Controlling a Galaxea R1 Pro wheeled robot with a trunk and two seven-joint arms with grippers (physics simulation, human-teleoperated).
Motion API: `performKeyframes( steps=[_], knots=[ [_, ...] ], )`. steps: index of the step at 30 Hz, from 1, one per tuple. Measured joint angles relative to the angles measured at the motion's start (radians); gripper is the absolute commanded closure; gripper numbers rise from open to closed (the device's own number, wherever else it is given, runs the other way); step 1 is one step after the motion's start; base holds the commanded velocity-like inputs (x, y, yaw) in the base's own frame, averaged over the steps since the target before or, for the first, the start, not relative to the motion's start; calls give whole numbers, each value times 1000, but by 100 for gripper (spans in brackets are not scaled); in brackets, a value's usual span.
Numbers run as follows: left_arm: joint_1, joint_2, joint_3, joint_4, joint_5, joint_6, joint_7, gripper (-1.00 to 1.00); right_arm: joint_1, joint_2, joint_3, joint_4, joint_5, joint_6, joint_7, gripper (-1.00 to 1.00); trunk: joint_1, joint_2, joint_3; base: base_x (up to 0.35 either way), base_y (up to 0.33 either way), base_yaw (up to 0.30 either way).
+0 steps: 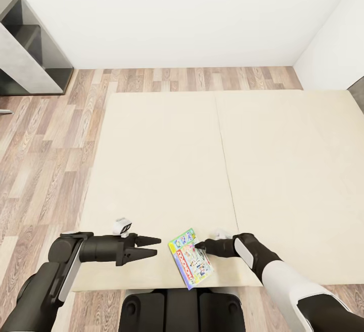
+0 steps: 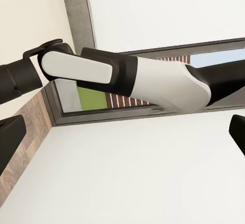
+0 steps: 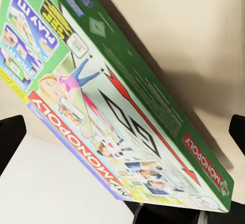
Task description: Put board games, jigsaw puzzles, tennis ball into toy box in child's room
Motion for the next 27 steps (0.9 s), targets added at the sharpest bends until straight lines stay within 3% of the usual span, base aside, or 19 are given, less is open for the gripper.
performKeyframes(
  steps=[16, 27],
  knots=[
    [0, 0, 0, 0, -2, -1, 0, -100, 0, 2, 6, 0, 0, -22, -1, -100, 0, 0, -10, 0, 0, 0],
    [0, -1, -1, 0, -1, -1, 0, -100, 0, -1, 2, 10, -4, 13, -2, -100, 0, 0, -10, 0, 0, 0]
  ],
)
